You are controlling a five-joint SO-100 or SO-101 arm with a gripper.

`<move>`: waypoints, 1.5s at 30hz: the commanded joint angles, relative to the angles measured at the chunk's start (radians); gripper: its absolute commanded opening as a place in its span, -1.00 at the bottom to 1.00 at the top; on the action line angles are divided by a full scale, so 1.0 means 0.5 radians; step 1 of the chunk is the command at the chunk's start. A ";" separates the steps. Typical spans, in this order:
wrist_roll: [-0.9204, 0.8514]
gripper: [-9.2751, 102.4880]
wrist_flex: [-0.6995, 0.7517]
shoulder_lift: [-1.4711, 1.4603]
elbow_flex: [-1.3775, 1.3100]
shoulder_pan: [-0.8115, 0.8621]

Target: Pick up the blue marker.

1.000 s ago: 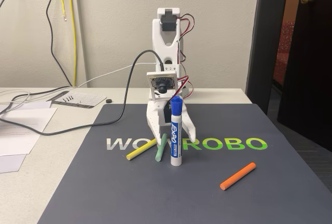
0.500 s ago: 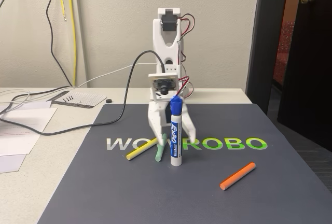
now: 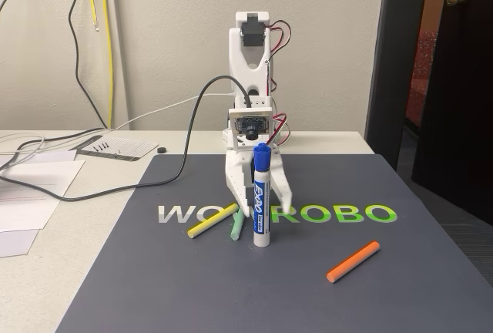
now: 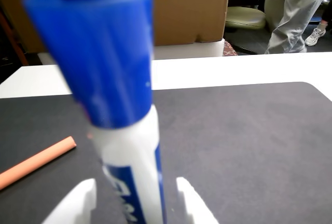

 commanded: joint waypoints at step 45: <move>0.141 -0.72 -0.074 0.239 0.101 -0.021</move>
